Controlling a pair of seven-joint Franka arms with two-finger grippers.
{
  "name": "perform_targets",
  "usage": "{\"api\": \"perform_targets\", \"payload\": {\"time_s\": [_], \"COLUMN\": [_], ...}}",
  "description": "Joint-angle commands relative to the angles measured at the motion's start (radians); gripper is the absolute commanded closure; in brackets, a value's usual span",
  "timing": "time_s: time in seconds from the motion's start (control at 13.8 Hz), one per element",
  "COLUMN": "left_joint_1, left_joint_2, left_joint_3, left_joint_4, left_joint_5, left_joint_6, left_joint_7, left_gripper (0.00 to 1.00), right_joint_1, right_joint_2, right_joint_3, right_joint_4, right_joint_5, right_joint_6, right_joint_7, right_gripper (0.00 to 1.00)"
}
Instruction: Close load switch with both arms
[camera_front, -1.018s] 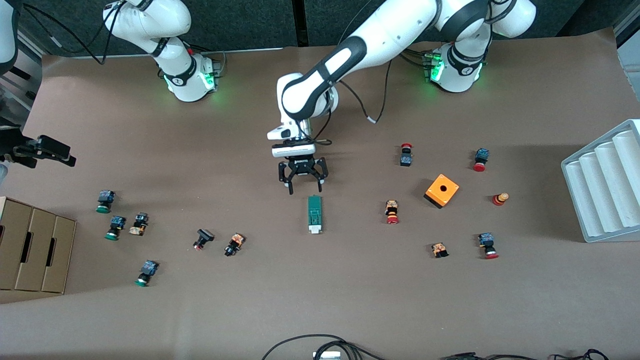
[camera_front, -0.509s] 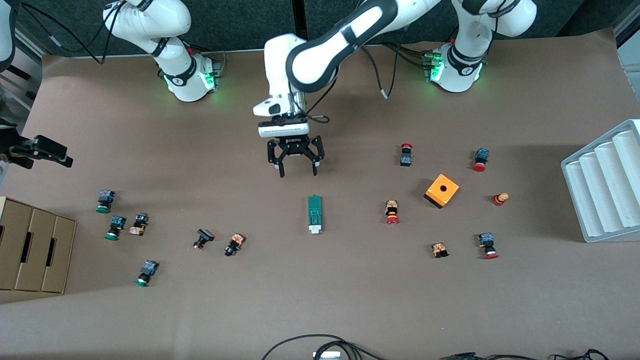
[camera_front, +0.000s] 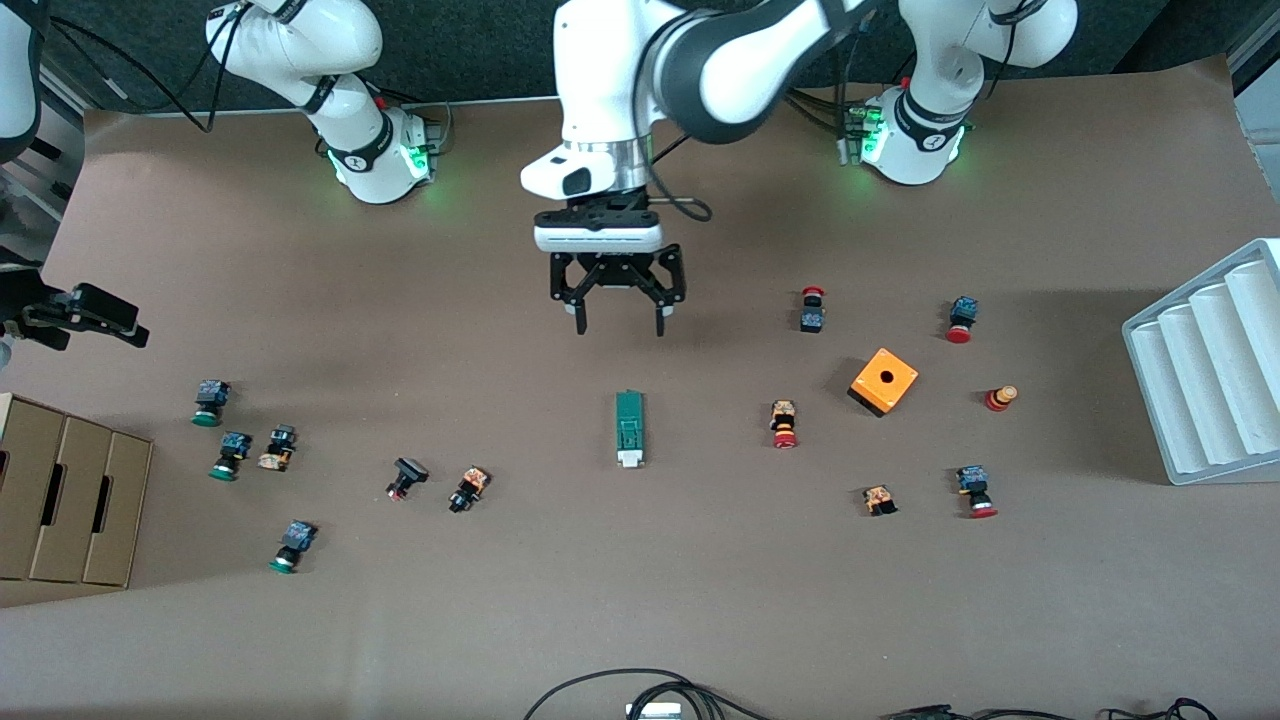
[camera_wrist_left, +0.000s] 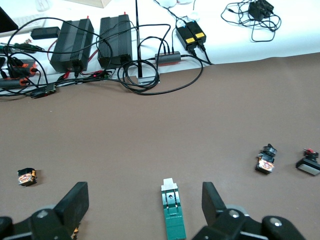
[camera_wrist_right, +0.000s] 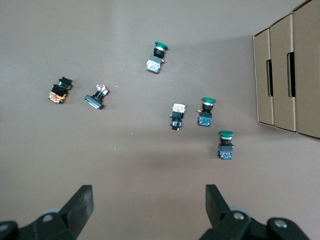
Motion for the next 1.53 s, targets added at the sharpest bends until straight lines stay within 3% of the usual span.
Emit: {"api": "perform_targets", "payload": {"time_s": [0.0, 0.51, 0.87, 1.09, 1.45], "left_joint_1": [0.069, 0.29, 0.29, 0.296, 0.396], "left_joint_2": [-0.069, -0.157, -0.167, -0.167, -0.149], "left_joint_3": [-0.011, 0.011, 0.245, 0.37, 0.396], "left_joint_4": [0.016, 0.054, 0.08, 0.073, 0.033], "left_joint_5": [-0.148, -0.457, -0.708, -0.756, -0.758], "left_joint_6": [-0.001, -0.023, -0.076, -0.13, -0.236], "left_joint_7": [0.167, 0.516, 0.802, 0.908, 0.912], "left_gripper": [0.0, 0.0, 0.0, 0.0, 0.0], "right_joint_1": [0.009, 0.019, 0.03, 0.03, 0.029], "right_joint_2": [0.01, 0.01, 0.01, 0.01, 0.012], "right_joint_3": [0.002, 0.006, 0.006, 0.006, 0.006], "right_joint_4": [0.019, 0.019, 0.019, 0.019, 0.019], "right_joint_5": [-0.013, -0.013, -0.021, -0.021, -0.018], "right_joint_6": [0.005, 0.019, 0.02, 0.02, 0.02], "right_joint_7": [0.002, 0.002, 0.002, 0.002, 0.002], "right_gripper": [0.0, 0.0, 0.0, 0.0, 0.0]}}
